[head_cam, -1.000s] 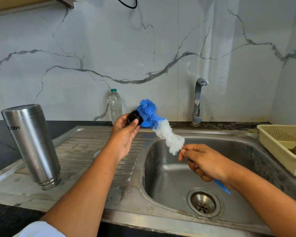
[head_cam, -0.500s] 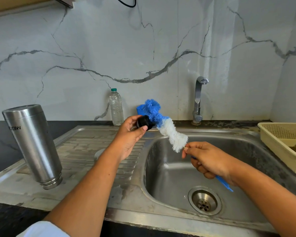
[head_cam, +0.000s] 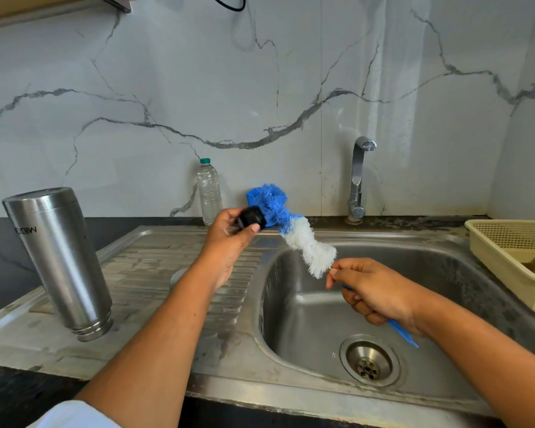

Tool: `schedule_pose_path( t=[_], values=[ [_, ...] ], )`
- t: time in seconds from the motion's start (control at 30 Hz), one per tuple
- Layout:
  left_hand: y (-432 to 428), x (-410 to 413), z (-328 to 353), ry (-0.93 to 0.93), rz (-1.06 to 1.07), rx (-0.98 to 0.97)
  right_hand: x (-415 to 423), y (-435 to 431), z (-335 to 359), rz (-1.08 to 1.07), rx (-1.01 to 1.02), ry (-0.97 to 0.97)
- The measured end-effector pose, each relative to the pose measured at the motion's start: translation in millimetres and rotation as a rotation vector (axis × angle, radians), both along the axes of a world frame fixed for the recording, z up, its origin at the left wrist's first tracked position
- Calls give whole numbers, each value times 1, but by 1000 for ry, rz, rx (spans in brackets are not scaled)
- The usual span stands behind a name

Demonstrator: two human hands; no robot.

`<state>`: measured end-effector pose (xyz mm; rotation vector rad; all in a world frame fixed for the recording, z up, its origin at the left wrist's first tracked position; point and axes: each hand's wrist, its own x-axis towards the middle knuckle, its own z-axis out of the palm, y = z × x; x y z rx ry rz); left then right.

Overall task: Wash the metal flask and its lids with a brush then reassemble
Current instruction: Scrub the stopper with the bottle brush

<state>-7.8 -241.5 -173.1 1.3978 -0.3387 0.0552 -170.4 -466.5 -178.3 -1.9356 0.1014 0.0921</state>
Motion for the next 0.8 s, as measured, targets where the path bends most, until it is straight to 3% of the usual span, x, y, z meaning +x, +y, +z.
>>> schedule_pose_path(
  t=[0.07,0.23,0.4,0.53,0.7,0.8],
  values=[
    [-9,-7,-3,56,-94,14,4,2,-2,-13,25,-23],
    [-7,-3,5,111,-38,-309,-1,0,2,18,33,-7],
    [-14,-15,5,196,-190,-297,3,5,1,7,41,-29],
    [-10,-7,11,197,-69,-507,0,1,2,15,0,-36],
    [-7,-13,8,205,-246,-367,2,0,2,-29,22,-40],
    [-6,-8,12,194,-194,-487,-2,-3,6,0,53,-17]
  ],
)
